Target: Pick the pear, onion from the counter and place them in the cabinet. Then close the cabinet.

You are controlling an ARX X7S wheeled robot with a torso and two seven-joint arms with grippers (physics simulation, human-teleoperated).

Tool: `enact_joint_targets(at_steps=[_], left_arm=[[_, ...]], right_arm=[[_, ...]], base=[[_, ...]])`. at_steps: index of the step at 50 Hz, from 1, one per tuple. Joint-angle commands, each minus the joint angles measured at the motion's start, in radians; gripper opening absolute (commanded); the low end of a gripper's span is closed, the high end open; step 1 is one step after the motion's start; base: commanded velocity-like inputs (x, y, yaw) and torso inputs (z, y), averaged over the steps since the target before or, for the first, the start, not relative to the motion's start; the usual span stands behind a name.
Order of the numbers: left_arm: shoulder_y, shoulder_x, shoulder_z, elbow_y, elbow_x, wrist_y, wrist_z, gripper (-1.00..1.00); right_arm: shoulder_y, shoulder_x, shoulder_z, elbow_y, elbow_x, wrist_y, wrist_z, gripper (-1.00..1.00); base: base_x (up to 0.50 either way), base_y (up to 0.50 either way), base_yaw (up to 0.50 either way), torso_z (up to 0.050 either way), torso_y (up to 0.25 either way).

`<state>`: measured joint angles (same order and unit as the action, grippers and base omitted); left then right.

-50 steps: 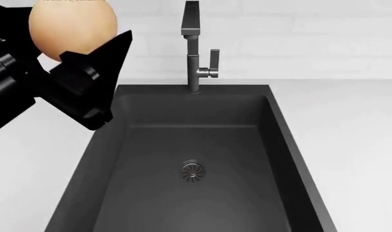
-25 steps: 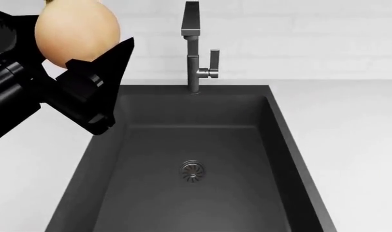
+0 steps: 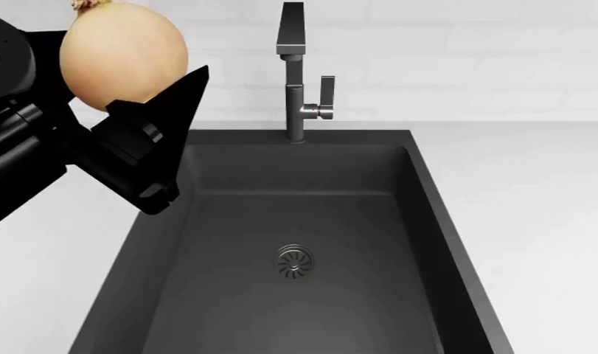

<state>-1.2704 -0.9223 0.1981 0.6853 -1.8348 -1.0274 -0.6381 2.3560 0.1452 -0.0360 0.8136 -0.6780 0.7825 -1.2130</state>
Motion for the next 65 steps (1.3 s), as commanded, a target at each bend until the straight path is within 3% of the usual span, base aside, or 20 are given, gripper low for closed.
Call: enact_joint_targets(at_steps=[1,8,21,33,46,60,65], left_arm=[[0.015,-0.005,-0.006,0.007,-0.002,0.013,-0.004,-1.00],[0.024,-0.007,-0.010,0.013,0.001,0.018,-0.002,-1.00],[0.041,-0.014,-0.017,0.019,0.005,0.028,0.000,-1.00],[0.049,-0.021,-0.023,0.020,0.008,0.034,0.001,-1.00],[0.057,-0.032,-0.030,0.022,0.006,0.040,0.006,-1.00],[0.046,-0.028,-0.019,0.024,-0.003,0.041,-0.006,-1.00],[0.080,-0.026,-0.031,0.023,0.022,0.052,0.013,-1.00]], right_arm=[[0.000,0.008,0.011,-0.104,0.160,-0.053,0.030,1.00],[0.000,0.026,0.017,-0.159,0.279,-0.083,0.029,1.00],[0.000,0.064,0.037,-0.289,0.667,0.046,-0.031,1.00],[0.000,0.054,-0.001,-0.373,0.637,0.211,-0.356,1.00],[0.000,0.186,-0.182,-0.526,0.870,0.400,-0.357,1.00],[-0.001,0.203,-0.181,-0.563,0.863,0.472,-0.350,1.00],[-0.126,0.224,-0.130,-0.802,0.953,0.607,-0.318,1.00]], base=[[0.00,0.00,0.00,0.000,0.000],[0.00,0.00,0.00,0.000,0.000],[0.00,0.00,0.00,0.000,0.000],[0.00,0.00,0.00,0.000,0.000],[0.00,0.00,0.00,0.000,0.000],[0.00,0.00,0.00,0.000,0.000],[0.00,0.00,0.00,0.000,0.000]])
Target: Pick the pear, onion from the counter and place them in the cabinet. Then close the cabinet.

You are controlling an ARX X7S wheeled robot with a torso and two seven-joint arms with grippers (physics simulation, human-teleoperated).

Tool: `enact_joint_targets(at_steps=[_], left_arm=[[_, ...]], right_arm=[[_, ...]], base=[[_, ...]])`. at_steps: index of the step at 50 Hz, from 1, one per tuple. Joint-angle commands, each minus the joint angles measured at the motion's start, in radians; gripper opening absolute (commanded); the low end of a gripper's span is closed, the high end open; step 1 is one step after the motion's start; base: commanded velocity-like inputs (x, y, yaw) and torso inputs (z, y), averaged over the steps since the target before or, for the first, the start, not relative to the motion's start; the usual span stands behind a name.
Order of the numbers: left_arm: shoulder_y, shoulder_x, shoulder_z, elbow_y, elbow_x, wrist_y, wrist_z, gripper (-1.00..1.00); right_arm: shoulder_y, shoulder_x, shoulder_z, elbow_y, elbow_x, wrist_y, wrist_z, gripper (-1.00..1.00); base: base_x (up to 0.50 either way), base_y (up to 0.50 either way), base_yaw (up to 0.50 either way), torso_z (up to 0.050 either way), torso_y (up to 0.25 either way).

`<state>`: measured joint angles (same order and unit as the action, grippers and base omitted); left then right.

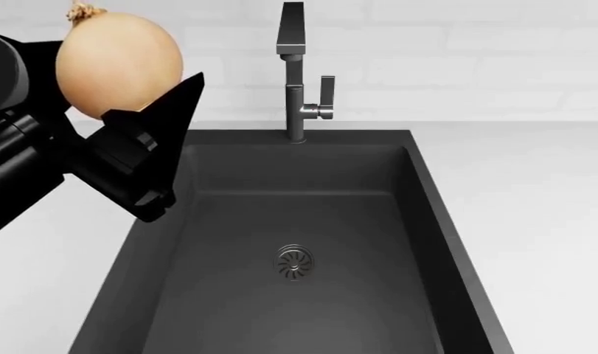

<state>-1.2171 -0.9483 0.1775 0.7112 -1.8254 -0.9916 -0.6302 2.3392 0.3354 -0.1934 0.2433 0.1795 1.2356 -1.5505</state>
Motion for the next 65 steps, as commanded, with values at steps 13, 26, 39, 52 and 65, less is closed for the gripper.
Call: enact_joint_targets(at_steps=[13,26,39,52,65], left_arm=[[0.050,-0.011,-0.019,0.011,0.016,0.023,0.003,-1.00],[0.073,-0.025,-0.038,0.013,0.022,0.037,0.008,-1.00],[0.079,-0.042,-0.053,0.016,0.018,0.045,0.008,-1.00],[0.085,-0.056,-0.080,0.023,0.003,0.071,-0.009,-1.00],[-0.093,-0.123,-0.187,0.051,-0.181,0.217,-0.183,-1.00]], right_arm=[[-0.200,0.210,0.042,-0.470,0.295,0.334,0.136,1.00],[-0.174,0.462,-0.014,-0.500,0.903,0.331,0.524,1.00],[-0.182,0.641,-0.068,-0.543,1.111,0.319,0.703,1.00],[-0.352,0.746,0.059,-0.609,1.378,0.245,0.942,1.00],[-0.411,0.785,0.084,-0.630,1.440,0.205,0.990,1.00]], base=[[0.00,0.00,0.00,0.000,0.000],[0.00,0.00,0.00,0.000,0.000],[0.00,0.00,0.00,0.000,0.000],[0.00,0.00,0.00,0.000,0.000],[0.00,0.00,0.00,0.000,0.000]])
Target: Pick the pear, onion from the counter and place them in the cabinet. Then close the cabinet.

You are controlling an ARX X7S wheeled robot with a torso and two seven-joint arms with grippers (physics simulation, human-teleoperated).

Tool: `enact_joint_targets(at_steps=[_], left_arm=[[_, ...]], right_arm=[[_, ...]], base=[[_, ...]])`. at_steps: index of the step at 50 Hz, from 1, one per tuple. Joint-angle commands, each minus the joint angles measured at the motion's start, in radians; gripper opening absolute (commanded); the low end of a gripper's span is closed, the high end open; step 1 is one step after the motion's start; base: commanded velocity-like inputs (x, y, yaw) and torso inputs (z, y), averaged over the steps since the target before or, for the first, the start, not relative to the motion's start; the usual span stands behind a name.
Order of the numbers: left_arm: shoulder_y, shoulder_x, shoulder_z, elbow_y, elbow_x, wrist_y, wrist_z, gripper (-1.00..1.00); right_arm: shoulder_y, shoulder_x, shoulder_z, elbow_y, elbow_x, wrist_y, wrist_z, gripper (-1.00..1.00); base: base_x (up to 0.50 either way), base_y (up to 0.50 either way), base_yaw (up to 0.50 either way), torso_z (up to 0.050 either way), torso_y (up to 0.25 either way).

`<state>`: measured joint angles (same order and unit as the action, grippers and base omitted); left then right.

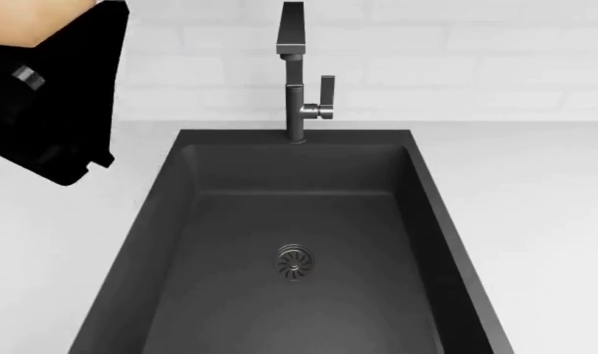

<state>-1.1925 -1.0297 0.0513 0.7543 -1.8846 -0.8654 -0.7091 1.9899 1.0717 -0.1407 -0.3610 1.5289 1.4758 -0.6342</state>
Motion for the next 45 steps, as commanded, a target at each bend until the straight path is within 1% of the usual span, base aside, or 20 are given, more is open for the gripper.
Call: enact_joint_targets(at_steps=[1,6,12,17,21,25,32,39,45], left_arm=[[-0.130,-0.043,-0.064,0.008,-0.133,0.098,-0.109,-1.00],[-0.205,-0.036,-0.082,0.013,-0.196,0.143,-0.114,-1.00],[-0.326,-0.012,-0.020,-0.006,-0.259,0.151,-0.129,-1.00],[-0.507,0.040,0.088,-0.059,-0.282,0.127,-0.176,-1.00],[-0.677,0.119,0.193,-0.132,-0.274,0.082,-0.211,-1.00],[-0.806,0.199,0.269,-0.231,-0.210,0.029,-0.203,-1.00],[-0.922,0.278,0.340,-0.411,-0.032,-0.040,-0.119,-1.00],[-0.996,0.328,0.408,-0.577,0.138,-0.085,-0.024,-1.00],[-1.001,0.358,0.455,-0.680,0.293,-0.069,0.089,-1.00]], right_arm=[[-0.064,0.050,0.031,-0.027,0.092,-0.037,0.074,1.00],[-0.076,0.056,0.034,-0.030,0.088,-0.051,0.068,1.00],[-0.087,0.061,0.033,-0.033,0.086,-0.063,0.065,1.00],[-0.098,0.066,0.036,-0.041,0.086,-0.074,0.059,1.00],[-0.106,0.065,0.036,-0.048,0.080,-0.083,0.050,1.00],[-0.112,0.067,0.037,-0.054,0.077,-0.091,0.043,1.00],[-0.141,0.088,0.052,-0.067,0.073,-0.108,0.028,1.00],[-0.135,0.089,0.048,-0.071,0.072,-0.112,0.023,1.00],[-0.113,0.083,0.037,-0.072,0.056,-0.112,0.011,1.00]], base=[[0.00,0.00,0.00,0.000,0.000],[0.00,0.00,0.00,0.000,0.000],[0.00,0.00,0.00,0.000,0.000],[0.00,0.00,0.00,0.000,0.000],[0.00,0.00,0.00,0.000,0.000],[0.00,0.00,0.00,0.000,0.000],[0.00,0.00,0.00,0.000,0.000],[0.00,0.00,0.00,0.000,0.000],[0.00,0.00,0.00,0.000,0.000]])
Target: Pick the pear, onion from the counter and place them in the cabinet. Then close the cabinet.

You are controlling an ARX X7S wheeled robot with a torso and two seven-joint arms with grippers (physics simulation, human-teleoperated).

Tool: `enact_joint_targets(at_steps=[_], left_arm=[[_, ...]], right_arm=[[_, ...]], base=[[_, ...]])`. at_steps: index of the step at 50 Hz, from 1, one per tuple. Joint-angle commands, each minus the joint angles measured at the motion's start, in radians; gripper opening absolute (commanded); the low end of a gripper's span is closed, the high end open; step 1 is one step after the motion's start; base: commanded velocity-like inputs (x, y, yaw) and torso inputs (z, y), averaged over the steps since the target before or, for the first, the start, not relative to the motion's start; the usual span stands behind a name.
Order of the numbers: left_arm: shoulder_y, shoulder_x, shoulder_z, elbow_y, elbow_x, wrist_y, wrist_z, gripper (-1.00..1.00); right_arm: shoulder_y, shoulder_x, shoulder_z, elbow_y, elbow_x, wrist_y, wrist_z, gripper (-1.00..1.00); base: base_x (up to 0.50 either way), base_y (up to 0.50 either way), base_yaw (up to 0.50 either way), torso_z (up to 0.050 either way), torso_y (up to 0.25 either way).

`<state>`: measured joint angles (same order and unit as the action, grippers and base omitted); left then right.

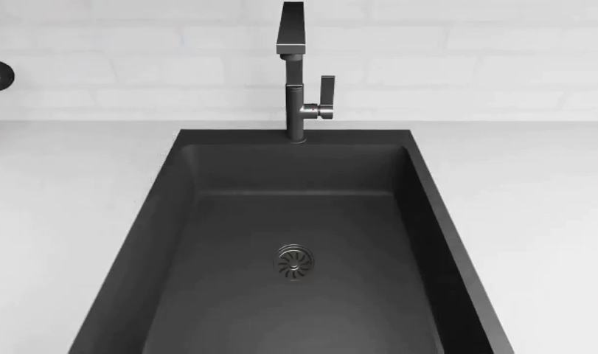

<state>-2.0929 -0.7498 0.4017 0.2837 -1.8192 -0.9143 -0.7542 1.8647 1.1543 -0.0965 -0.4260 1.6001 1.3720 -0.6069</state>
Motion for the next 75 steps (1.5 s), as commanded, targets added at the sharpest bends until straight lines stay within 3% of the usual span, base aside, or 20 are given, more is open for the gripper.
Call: enact_joint_targets(at_steps=[1,4,17,34,52,58,67,75], left_arm=[[-0.103,0.085,0.112,-0.227,0.253,-0.013,0.154,-1.00],[-0.109,0.102,0.130,-0.266,0.314,0.007,0.204,-1.00],[-0.082,0.100,0.103,-0.247,0.314,0.043,0.220,-1.00],[-0.139,0.235,0.273,-0.686,0.530,0.060,0.509,-1.00],[-0.259,0.389,0.408,-1.153,0.809,0.141,0.631,-1.00],[-0.263,0.467,0.279,-1.275,1.085,0.134,0.742,-1.00],[-0.263,0.596,-0.104,-1.458,1.659,0.148,0.923,-1.00],[-0.263,0.642,-0.287,-1.518,1.928,0.179,0.962,-1.00]], right_arm=[[0.016,0.000,-0.009,-0.007,-0.019,-0.009,-0.018,1.00],[0.024,-0.003,-0.016,-0.002,-0.015,-0.006,-0.010,1.00],[0.025,0.001,-0.021,-0.003,0.013,-0.013,0.003,1.00],[0.005,0.006,-0.005,-0.008,0.029,-0.045,-0.005,1.00],[-0.020,0.020,0.003,-0.029,0.029,-0.063,-0.025,1.00],[-0.046,0.029,0.013,-0.039,0.034,-0.076,-0.024,1.00],[-0.059,0.035,0.016,-0.044,0.041,-0.085,-0.021,1.00],[-0.081,0.044,0.027,-0.051,0.038,-0.097,-0.030,1.00]], base=[[0.00,0.00,0.00,0.000,0.000],[0.00,0.00,0.00,0.000,0.000],[0.00,0.00,0.00,0.000,0.000],[0.00,0.00,0.00,0.000,0.000],[0.00,0.00,0.00,0.000,0.000],[0.00,0.00,0.00,0.000,0.000],[0.00,0.00,0.00,0.000,0.000],[0.00,0.00,0.00,0.000,0.000]])
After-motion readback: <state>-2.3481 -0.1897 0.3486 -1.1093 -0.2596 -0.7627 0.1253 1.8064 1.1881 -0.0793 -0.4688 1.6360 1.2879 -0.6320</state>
